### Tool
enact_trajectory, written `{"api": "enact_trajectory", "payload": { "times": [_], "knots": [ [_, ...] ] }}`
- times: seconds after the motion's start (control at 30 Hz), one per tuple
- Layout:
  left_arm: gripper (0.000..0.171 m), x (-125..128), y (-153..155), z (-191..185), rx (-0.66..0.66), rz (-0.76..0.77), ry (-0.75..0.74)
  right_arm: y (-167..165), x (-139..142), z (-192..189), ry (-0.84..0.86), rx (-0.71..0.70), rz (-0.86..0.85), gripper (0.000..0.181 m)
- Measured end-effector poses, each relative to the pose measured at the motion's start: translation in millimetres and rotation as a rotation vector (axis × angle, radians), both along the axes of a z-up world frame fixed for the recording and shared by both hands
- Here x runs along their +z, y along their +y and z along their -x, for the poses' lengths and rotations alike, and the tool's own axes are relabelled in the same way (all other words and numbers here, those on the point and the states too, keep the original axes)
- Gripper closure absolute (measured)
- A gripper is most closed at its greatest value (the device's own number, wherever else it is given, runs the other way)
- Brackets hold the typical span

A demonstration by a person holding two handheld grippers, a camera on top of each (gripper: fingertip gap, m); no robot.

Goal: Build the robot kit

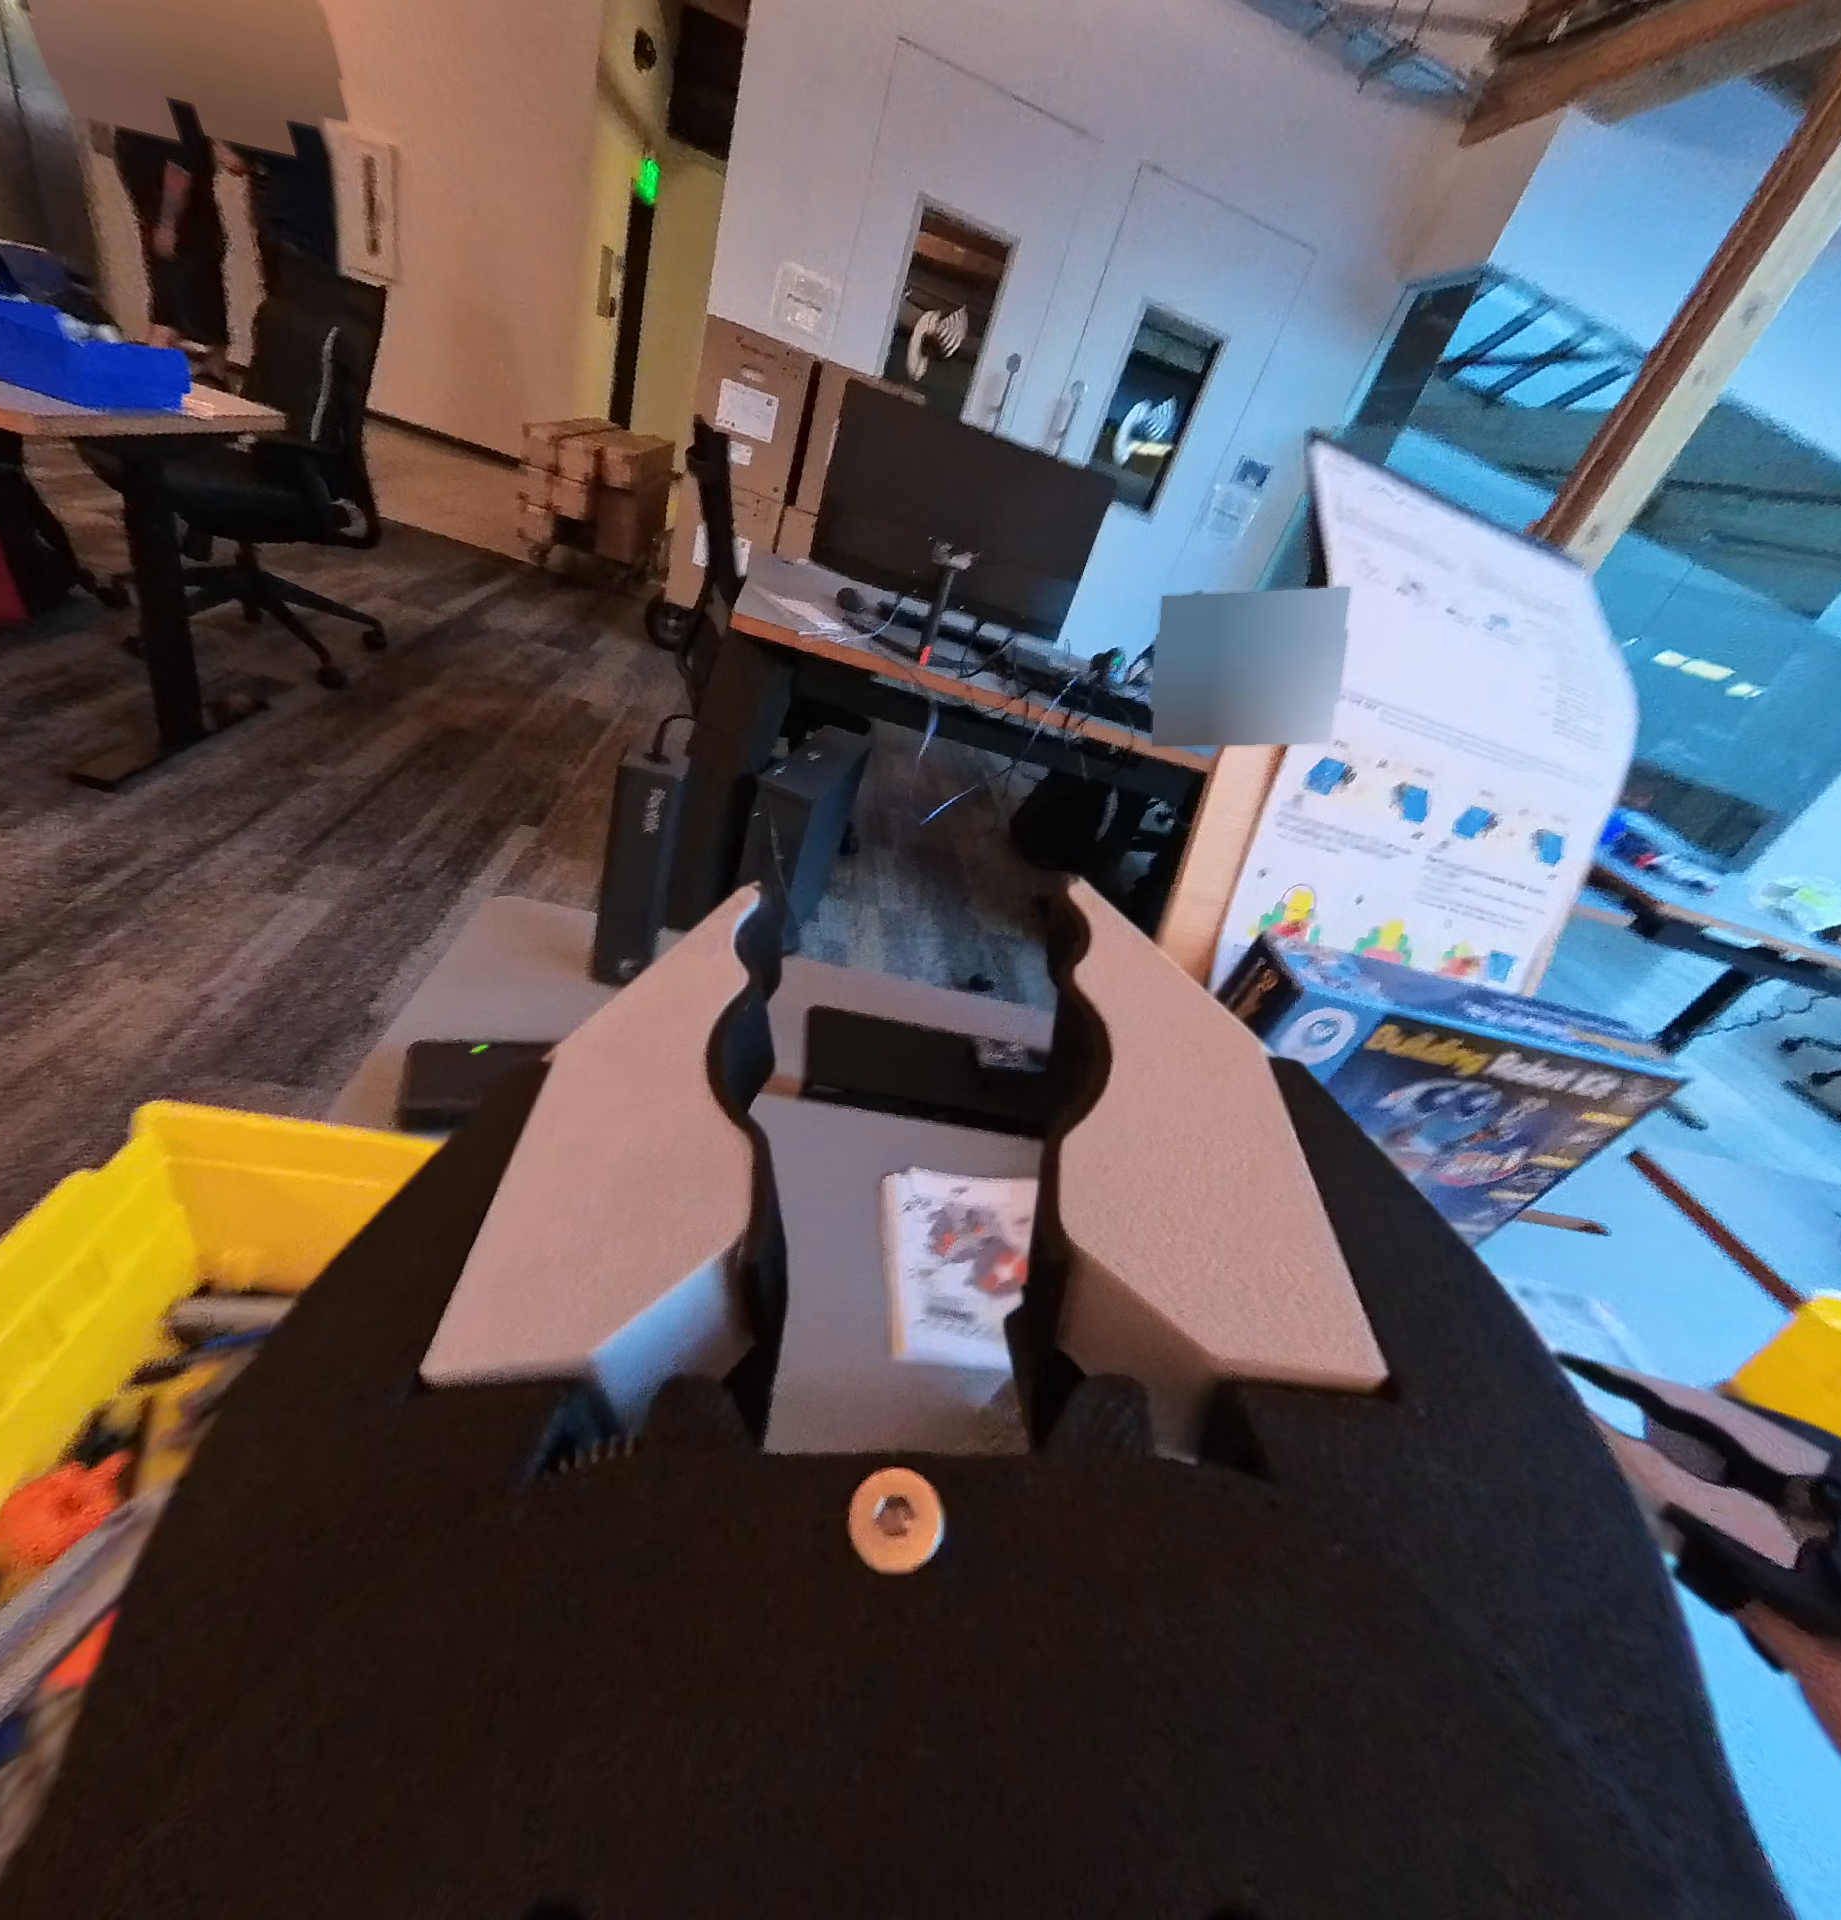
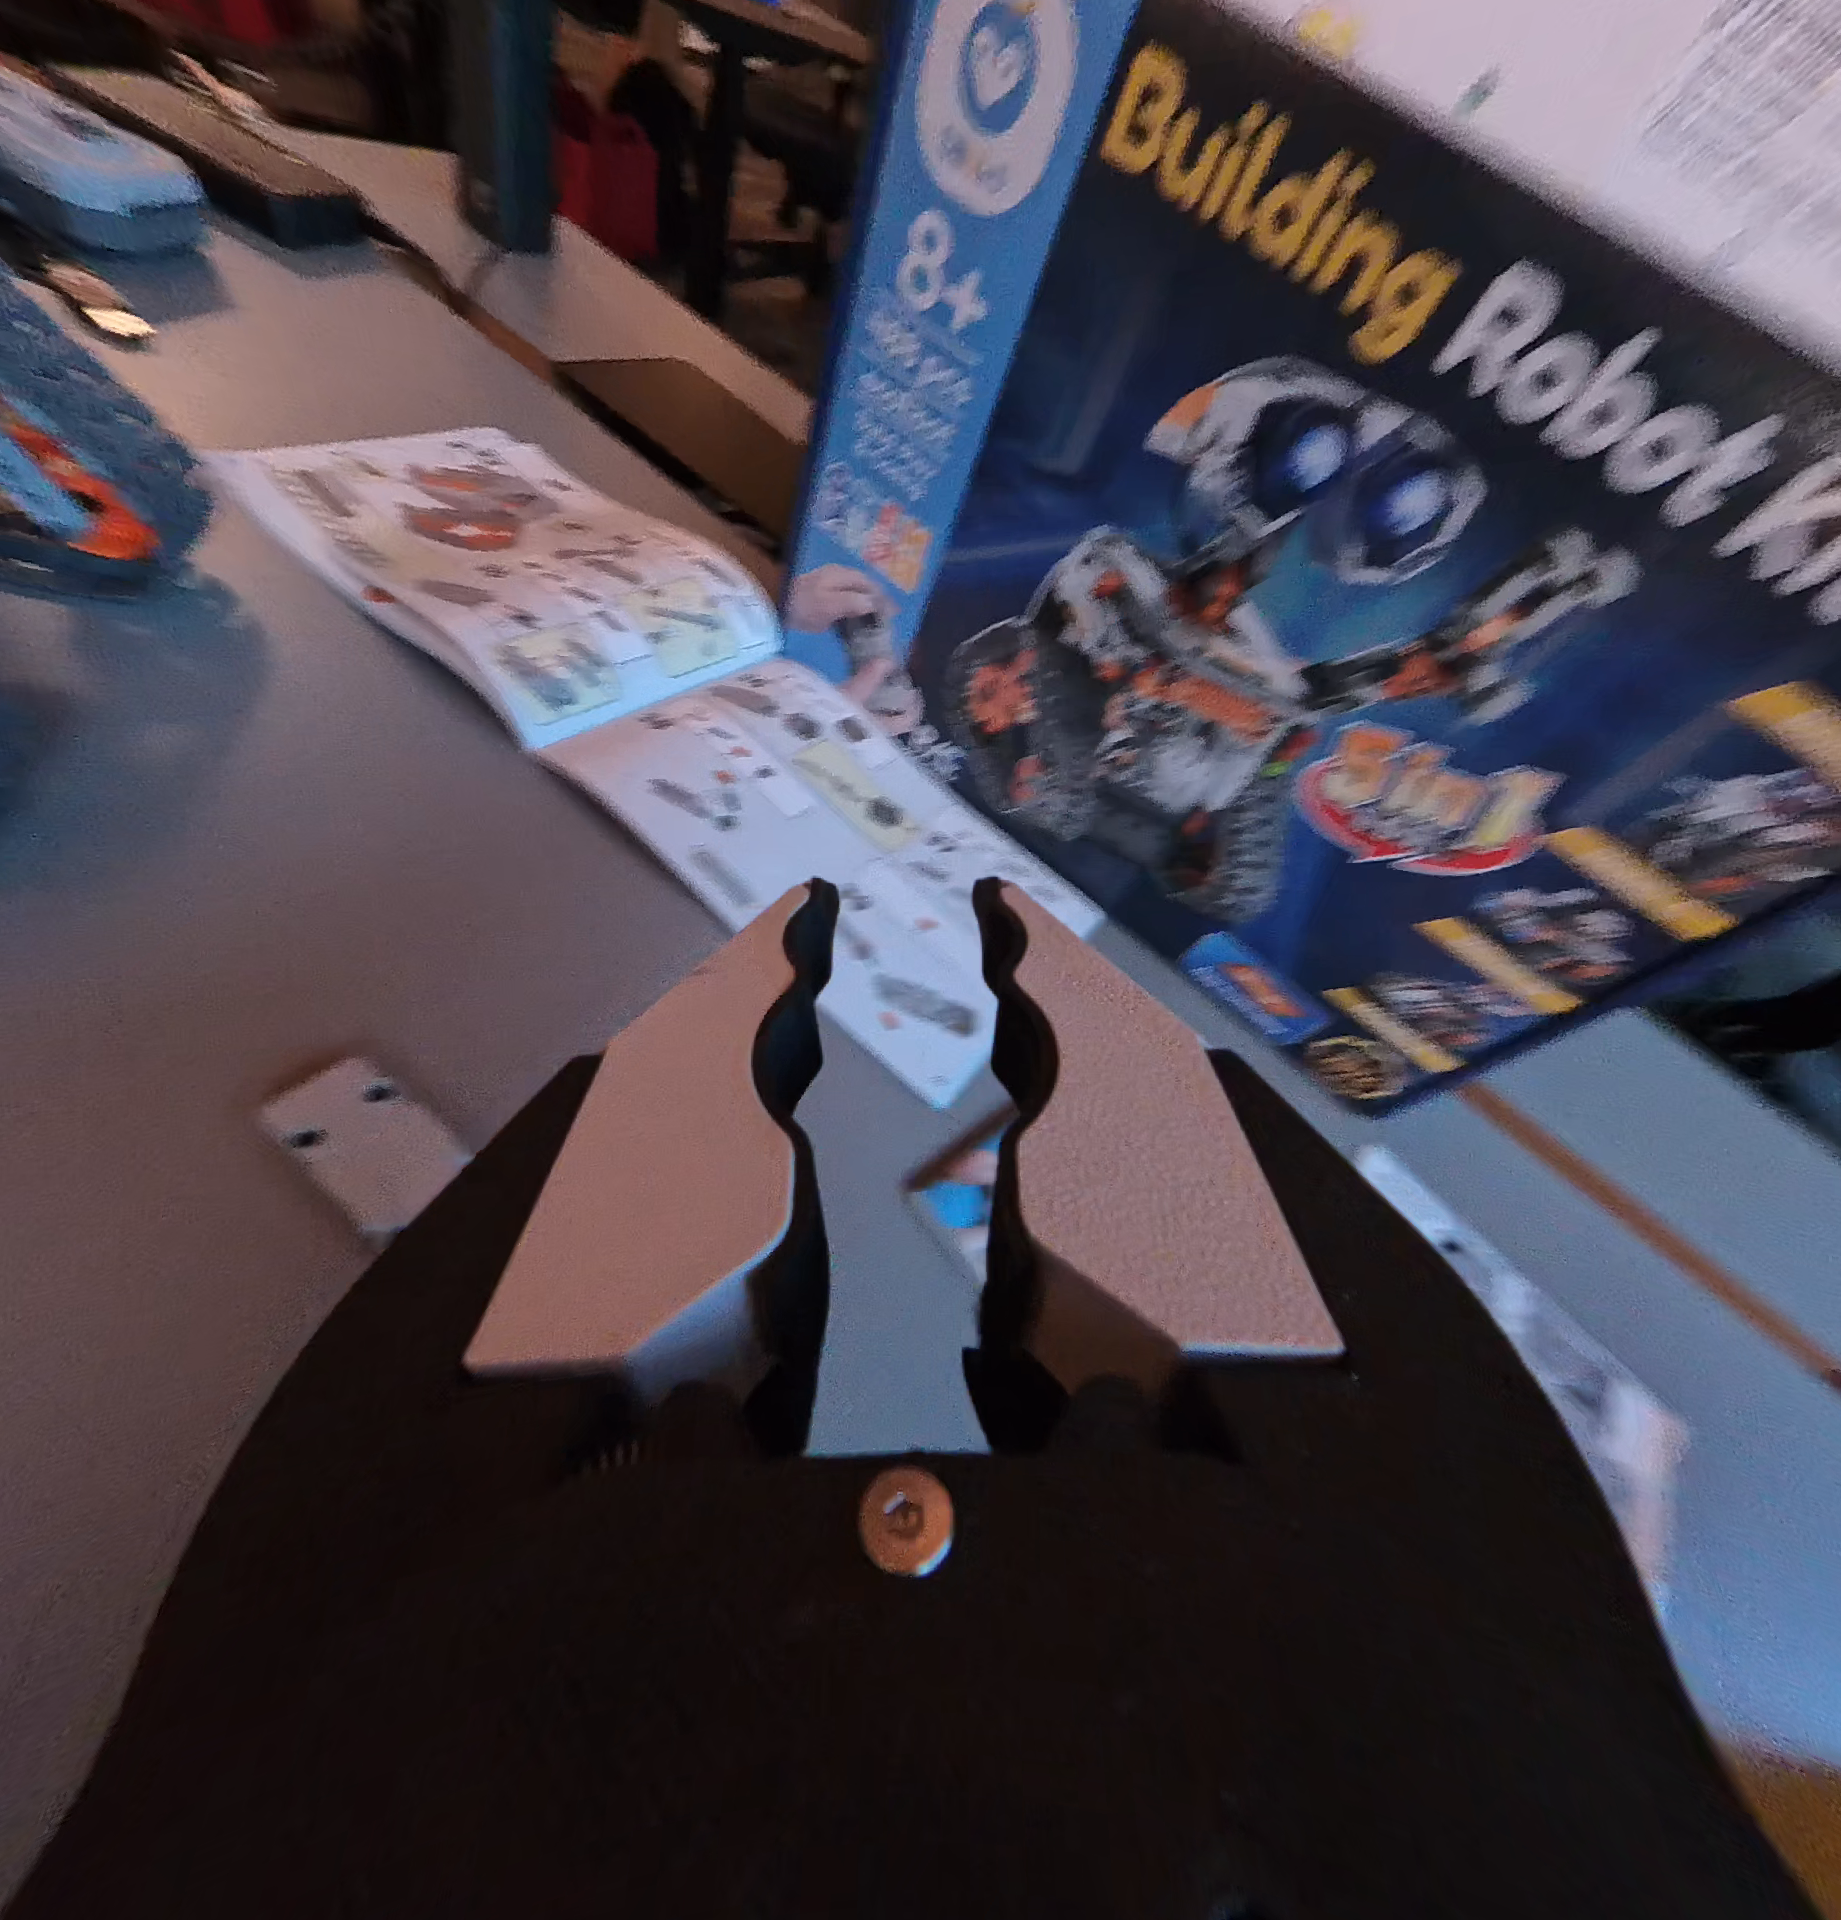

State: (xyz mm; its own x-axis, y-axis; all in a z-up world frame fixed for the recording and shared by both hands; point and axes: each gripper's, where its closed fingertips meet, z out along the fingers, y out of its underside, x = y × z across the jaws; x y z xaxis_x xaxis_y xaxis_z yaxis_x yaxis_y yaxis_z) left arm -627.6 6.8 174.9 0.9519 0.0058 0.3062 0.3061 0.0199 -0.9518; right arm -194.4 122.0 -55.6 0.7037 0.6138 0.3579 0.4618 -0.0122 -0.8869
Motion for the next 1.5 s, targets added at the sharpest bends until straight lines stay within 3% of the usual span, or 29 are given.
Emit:
{"api": "enact_trajectory", "payload": {
  "times": [0.1, 0.2, 0.3, 0.5, 0.73, 0.9, 1.03, 1.13, 1.27, 1.33, 1.4, 1.5],
  "knots": [
    [0.119, 12.3, 11.6, -25.7, -0.078, -0.090, -0.027, 13.5, 2.3, -15.0, -0.046, -0.047, -0.064, 0.155],
    [0.113, 2.8, 18.0, -44.2, -0.101, -0.012, 0.042, 19.1, -12.7, -16.1, 0.018, -0.032, 0.024, 0.154],
    [0.112, 12.1, 7.0, -48.9, -0.079, -0.023, 0.089, 11.7, -5.3, -12.3, 0.021, 0.001, -0.002, 0.154],
    [0.112, 7.3, -15.2, -36.6, -0.001, 0.046, 0.163, -10.7, 1.5, 4.1, -0.055, 0.089, -0.127, 0.154],
    [0.112, 18.9, -18.9, -25.0, 0.042, -0.011, 0.158, -9.7, -16.3, 7.7, 0.017, 0.111, -0.009, 0.153],
    [0.109, -14.0, -17.9, -7.8, 0.055, 0.161, 0.168, -8.6, -17.6, 4.0, 0.058, 0.106, 0.022, 0.153],
    [0.117, -55.4, -10.6, 8.8, 0.059, 0.368, 0.217, -13.8, -19.2, 7.7, 0.082, 0.116, 0.055, 0.153],
    [0.126, -85.1, -27.7, 40.2, 0.144, 0.561, 0.262, -15.7, -20.4, 10.0, 0.042, 0.118, 0.032, 0.153],
    [0.138, -116.9, -56.2, 78.0, 0.153, 0.749, 0.307, -11.9, -24.5, 10.4, -0.042, 0.102, -0.010, 0.153],
    [0.142, -122.6, -47.5, 91.0, 0.092, 0.751, 0.337, -11.4, -24.6, 12.3, -0.067, 0.101, -0.024, 0.153],
    [0.144, -126.2, -19.5, 92.5, -0.076, 0.710, 0.428, -12.8, -24.8, 16.5, -0.081, 0.115, -0.034, 0.153],
    [0.143, -149.7, 18.6, 88.0, -0.404, 0.634, 0.742, -14.1, -30.4, 21.1, -0.118, 0.134, -0.042, 0.153]
  ]
}}
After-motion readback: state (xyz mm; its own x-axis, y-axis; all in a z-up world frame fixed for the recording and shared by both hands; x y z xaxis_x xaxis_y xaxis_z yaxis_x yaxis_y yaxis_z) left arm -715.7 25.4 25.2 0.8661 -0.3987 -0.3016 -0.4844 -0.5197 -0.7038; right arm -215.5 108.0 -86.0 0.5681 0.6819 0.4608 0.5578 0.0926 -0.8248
